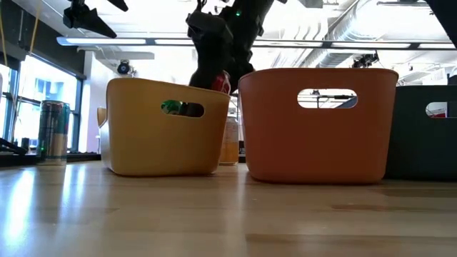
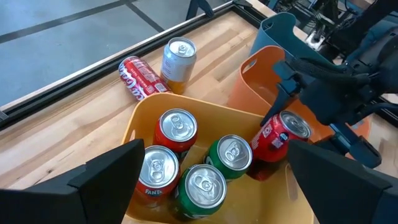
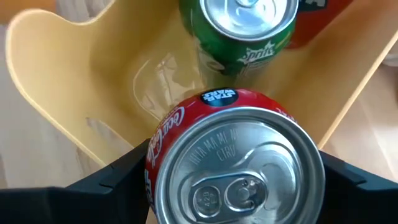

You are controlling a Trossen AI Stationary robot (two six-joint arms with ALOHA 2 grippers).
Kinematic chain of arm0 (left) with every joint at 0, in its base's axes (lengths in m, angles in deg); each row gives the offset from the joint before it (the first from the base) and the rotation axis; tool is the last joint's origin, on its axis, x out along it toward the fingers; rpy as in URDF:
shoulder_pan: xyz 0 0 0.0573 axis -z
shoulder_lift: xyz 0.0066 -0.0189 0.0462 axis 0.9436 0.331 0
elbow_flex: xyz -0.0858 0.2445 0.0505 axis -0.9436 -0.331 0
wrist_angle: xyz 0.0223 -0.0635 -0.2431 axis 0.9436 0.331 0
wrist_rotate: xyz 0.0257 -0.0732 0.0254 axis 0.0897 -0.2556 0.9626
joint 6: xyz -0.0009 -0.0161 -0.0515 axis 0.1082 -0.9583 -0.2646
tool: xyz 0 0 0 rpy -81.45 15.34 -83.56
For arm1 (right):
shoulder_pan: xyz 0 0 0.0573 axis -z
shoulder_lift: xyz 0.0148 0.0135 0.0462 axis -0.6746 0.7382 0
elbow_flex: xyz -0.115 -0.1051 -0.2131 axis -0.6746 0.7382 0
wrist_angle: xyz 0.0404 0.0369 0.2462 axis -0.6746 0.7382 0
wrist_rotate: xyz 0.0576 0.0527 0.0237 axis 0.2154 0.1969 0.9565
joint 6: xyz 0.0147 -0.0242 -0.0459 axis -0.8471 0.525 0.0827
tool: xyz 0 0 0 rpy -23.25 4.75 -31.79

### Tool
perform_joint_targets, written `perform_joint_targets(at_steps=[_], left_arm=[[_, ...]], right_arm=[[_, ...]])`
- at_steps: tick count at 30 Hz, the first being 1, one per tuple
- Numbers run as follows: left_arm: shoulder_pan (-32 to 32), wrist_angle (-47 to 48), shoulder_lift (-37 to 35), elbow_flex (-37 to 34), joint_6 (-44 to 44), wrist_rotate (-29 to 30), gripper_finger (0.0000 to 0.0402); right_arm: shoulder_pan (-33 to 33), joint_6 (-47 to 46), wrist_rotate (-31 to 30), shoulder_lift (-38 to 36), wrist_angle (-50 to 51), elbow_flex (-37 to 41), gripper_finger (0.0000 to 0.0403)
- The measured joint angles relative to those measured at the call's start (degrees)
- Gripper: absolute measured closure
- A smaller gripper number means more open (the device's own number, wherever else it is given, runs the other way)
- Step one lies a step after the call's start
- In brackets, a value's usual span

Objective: Sort soda cans
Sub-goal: Put the right red-white soda can into the yellow bin

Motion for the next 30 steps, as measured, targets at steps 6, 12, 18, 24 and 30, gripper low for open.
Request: perform_joint_targets(at_steps=[6,12,18,24,30], left_arm=[[0.0,0.0,0.0,0.0,0.1,0.0,0.0014],[0.0,0.0,0.0,0.0,0.7,0.0,0.0014],[0.0,0.0,0.0,0.0,1.1,0.0,0.0014],[0.0,1.2,0.0,0.0,1.1,0.0,0.0014],[0.0,3.1,0.0,0.0,0.0,-0.1,0.0014]], right_arm=[[0.5,0.2,2.3,0.0,-0.3,0.0,0.0049],[0.5,1.7,3.4,-0.1,0.1,-1.0,0.001],[0.7,4.8,3.1,-0.1,2.9,-6.3,0.0006],[1.8,13.0,-2.5,-0.1,13.2,-18.1,0.0005],[6.7,11.5,-2.3,-0.2,12.6,-23.9,0.0004]])
